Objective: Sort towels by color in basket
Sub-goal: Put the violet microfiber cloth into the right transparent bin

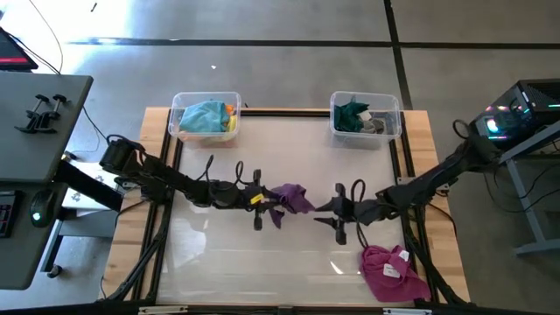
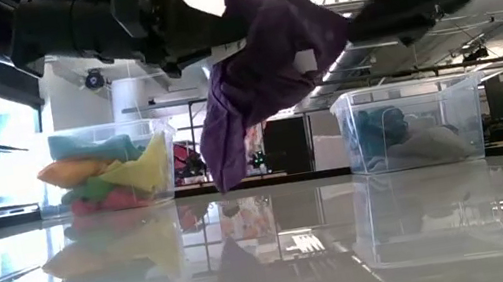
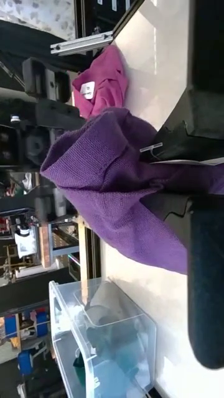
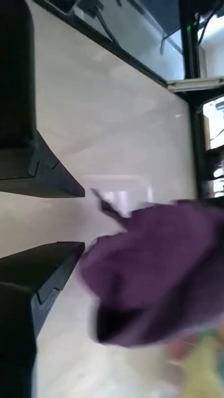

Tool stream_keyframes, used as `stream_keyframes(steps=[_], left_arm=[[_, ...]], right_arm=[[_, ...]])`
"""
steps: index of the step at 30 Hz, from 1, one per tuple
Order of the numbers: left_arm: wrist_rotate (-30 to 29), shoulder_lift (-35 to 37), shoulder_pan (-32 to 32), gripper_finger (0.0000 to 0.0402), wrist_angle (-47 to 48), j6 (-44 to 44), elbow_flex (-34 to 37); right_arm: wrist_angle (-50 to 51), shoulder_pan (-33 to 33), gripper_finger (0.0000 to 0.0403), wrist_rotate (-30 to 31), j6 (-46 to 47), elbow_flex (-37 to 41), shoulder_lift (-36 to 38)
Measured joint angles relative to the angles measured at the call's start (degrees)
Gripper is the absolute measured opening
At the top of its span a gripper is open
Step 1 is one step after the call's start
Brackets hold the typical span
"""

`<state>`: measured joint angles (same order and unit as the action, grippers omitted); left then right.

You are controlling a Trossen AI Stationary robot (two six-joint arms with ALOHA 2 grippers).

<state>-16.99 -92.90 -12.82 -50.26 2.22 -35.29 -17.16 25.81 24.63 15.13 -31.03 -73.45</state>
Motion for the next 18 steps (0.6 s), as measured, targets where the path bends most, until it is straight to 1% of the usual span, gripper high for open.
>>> stream_keyframes(steps=[5,7,9,14,16,18], left_arm=[[-0.02,-0.07,0.0,0.0038,-0.28,-0.02,0.0],[-0.02,-0.07,0.0,0.0038,-0.46,-0.24,0.0],[-0.03,-0.07,0.01,0.0038,-0.57,-0.5,0.0],[-0.04,-0.07,0.04,0.0039,-2.98,-0.55,0.0],[-0.07,-0.07,0.04,0.0039,-4.19,-0.55,0.0],[-0.09,-0.08,0.04,0.0039,-5.15,-0.55,0.0]], right_arm=[[-3.71,-1.78,0.0123,0.5,-9.15,-1.78,0.0],[-4.33,-2.92,0.0135,0.58,-11.5,-2.57,-0.42],[-5.73,-4.18,0.0155,0.87,-14.19,-3.09,-1.63],[-13.61,-7.27,0.0213,-0.11,-19.14,-4.4,-7.98],[-16.19,-7.99,0.0223,-0.16,-20.28,-5.63,-11.43],[-17.41,-8.42,0.0226,1.28,-21.36,-7.52,-14.87]])
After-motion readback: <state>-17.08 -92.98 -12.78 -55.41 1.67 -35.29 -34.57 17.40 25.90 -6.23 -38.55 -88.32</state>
